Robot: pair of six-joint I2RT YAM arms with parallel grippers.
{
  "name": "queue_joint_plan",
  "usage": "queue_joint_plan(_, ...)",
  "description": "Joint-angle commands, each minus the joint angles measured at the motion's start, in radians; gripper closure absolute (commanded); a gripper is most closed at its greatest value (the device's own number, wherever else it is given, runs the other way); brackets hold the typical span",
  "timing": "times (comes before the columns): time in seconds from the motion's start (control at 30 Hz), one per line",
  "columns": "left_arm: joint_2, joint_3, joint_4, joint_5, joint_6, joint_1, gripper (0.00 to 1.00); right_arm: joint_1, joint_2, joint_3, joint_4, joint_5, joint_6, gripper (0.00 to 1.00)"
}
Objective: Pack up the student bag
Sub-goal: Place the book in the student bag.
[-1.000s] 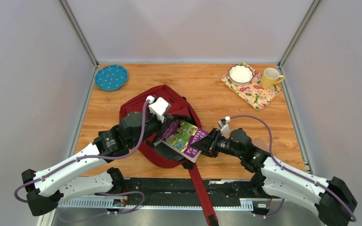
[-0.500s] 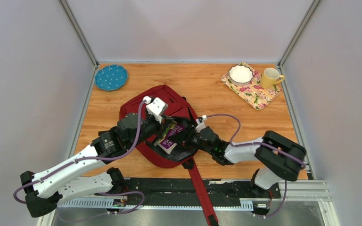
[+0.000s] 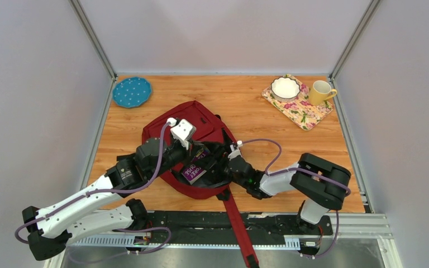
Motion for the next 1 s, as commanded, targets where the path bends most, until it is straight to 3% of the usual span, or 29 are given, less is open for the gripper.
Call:
queue_joint_plan(0.0, -0.019, 0.005, 0.061, 0.023, -0.016, -0.004, 1.0, 0.003, -0.102, 0.019, -0.173, -0.012, -0.077, 0.13)
queue_joint_plan(0.07, -0.019, 0.002, 0.061, 0.026, -0.016, -0.004, 1.0, 0.003, -0.111, 0.039, -0.212, -0.047, -0.075, 0.14)
queue_joint_plan(0.17, -0.021, 0.0, 0.066, 0.034, -0.016, -0.004, 1.0, 0.005, -0.085, 0.045, -0.188, -0.082, -0.048, 0.31)
queue_joint_plan(0.2, -0.019, -0.002, 0.066, 0.037, -0.018, -0.004, 1.0, 0.005, -0.076, 0.05, -0.178, -0.088, -0.035, 0.48)
queue_joint_plan(0.27, -0.019, -0.002, 0.066, 0.045, -0.021, -0.004, 1.0, 0.005, -0.042, 0.068, -0.165, -0.096, -0.029, 0.63)
queue_joint_plan(0.3, -0.018, -0.002, 0.066, 0.051, -0.021, -0.004, 1.0, 0.005, -0.03, 0.091, -0.152, -0.096, -0.023, 0.82)
queue_joint_plan(0.4, -0.016, 0.0, 0.064, 0.066, -0.028, -0.004, 1.0, -0.009, 0.027, 0.146, -0.108, -0.07, -0.022, 0.99)
queue_joint_plan(0.63, -0.01, 0.002, 0.061, 0.105, -0.051, -0.004, 1.0, -0.064, 0.128, 0.245, -0.01, 0.062, -0.003, 1.0)
queue_joint_plan(0.67, -0.01, 0.002, 0.057, 0.109, -0.053, -0.004, 1.0, -0.066, 0.13, 0.243, -0.005, 0.072, -0.021, 0.96)
queue_joint_plan(0.8, -0.008, 0.002, 0.041, 0.114, -0.048, -0.004, 1.0, -0.074, 0.099, 0.19, 0.01, 0.065, -0.086, 0.55)
queue_joint_plan(0.9, -0.011, -0.009, 0.047, 0.115, -0.048, -0.004, 1.0, -0.072, 0.029, 0.122, -0.021, 0.046, -0.146, 0.45)
queue_joint_plan(0.97, -0.007, -0.012, 0.047, 0.121, -0.047, -0.004, 1.0, -0.072, -0.03, 0.087, -0.048, 0.02, -0.179, 0.43)
